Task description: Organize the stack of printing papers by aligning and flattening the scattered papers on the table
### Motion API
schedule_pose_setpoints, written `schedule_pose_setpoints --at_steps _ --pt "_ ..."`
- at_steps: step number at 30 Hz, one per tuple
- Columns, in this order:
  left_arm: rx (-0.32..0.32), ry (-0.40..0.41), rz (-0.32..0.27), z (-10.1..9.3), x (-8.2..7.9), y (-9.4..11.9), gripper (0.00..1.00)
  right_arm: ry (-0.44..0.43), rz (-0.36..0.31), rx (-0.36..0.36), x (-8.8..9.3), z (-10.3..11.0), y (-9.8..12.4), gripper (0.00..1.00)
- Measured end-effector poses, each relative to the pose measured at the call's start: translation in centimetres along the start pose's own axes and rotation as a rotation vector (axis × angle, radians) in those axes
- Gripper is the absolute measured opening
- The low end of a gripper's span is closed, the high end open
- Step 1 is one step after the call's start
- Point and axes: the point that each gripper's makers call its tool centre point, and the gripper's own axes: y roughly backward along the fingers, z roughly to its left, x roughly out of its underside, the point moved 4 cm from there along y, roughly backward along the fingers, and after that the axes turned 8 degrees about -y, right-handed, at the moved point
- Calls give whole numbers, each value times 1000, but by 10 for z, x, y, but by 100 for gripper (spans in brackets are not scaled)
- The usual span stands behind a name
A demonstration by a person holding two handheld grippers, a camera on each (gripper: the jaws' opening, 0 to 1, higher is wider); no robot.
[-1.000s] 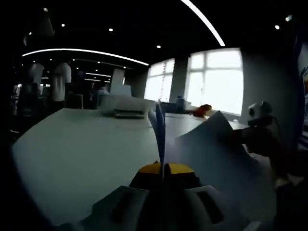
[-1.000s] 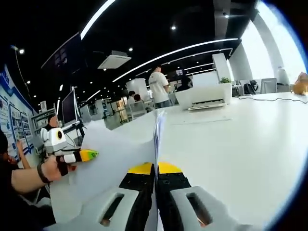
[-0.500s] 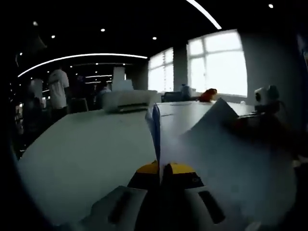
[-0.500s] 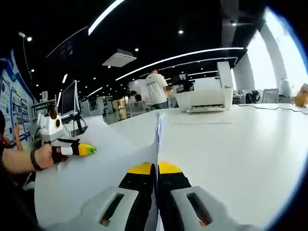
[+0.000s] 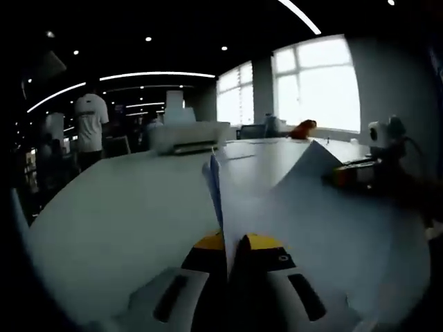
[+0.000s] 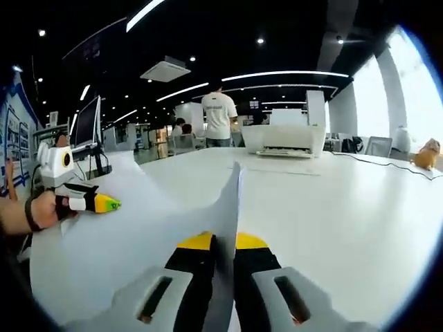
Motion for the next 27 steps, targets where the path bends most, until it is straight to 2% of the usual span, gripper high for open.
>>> schedule_pose_setpoints --at_steps 2,15,17,19,27 --pt "-9 -7 10 1 2 0 12 19 24 7 4 0 -2 5" --pt "-30 -21 50 1 8 -1 14 92 77 46 12 -3 -6 7" --pt "-35 -23 51 1 8 -1 15 116 78 52 13 -4 -6 8" --pt "-41 -26 53 1 8 -1 16 176 71 72 13 -6 -6 11" --pt "-58 -28 57 2 9 -2 19 226 52 100 13 -7 -5 16"
